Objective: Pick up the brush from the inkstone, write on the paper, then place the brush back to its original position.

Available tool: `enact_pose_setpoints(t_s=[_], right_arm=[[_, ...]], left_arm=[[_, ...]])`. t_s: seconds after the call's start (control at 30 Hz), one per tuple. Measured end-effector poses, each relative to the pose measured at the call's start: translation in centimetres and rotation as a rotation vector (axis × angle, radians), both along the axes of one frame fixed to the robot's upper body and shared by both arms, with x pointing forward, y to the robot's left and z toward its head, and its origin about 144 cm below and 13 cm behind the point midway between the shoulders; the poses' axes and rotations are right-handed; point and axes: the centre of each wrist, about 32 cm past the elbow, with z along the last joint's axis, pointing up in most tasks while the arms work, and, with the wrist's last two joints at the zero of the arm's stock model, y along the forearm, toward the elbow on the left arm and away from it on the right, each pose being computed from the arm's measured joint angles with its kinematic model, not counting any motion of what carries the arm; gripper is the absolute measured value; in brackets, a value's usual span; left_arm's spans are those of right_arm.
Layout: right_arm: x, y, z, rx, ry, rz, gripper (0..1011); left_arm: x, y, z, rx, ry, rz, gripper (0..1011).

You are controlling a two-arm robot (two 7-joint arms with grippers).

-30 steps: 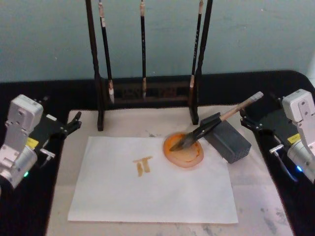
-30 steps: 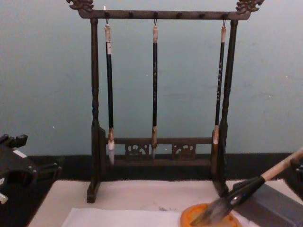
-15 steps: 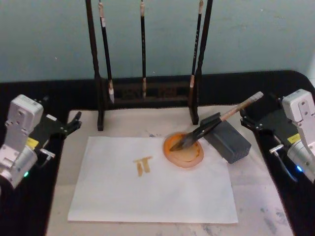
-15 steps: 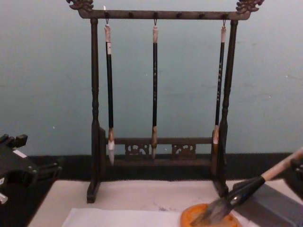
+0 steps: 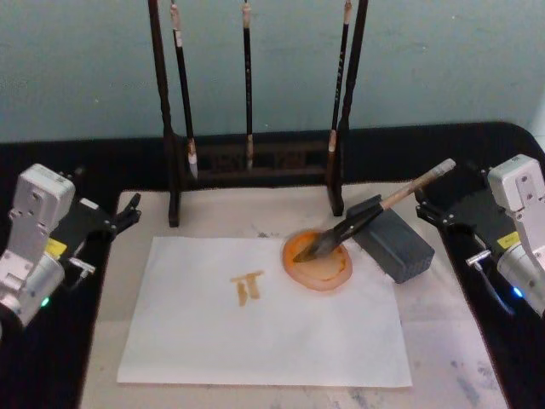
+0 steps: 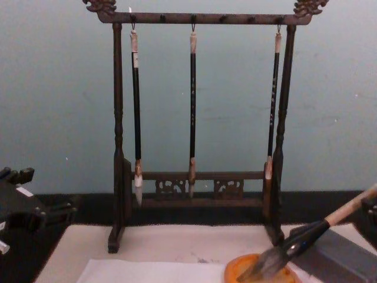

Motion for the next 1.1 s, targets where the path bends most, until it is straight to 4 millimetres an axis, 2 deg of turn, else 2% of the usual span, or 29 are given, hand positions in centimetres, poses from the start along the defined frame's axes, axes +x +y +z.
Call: enact_pose_setpoints(t_s=[0.73,0.97,1.1], right_arm=[[-0.13,0.12,0.0,0.009,0.001,0.003,1000],[-0.54,0.39,0.24,0.07,0.012,0.015,1000],[-0.73,0.53,0.48,0.183,0.048,0.018,1000]], left_arm=[[0.0,0.0,0.0,0.0,0.0,0.0,1010],[0.0,0.0,0.0,0.0,0.0,0.0,1010],[0.0,0.0,0.0,0.0,0.0,0.0,1009]])
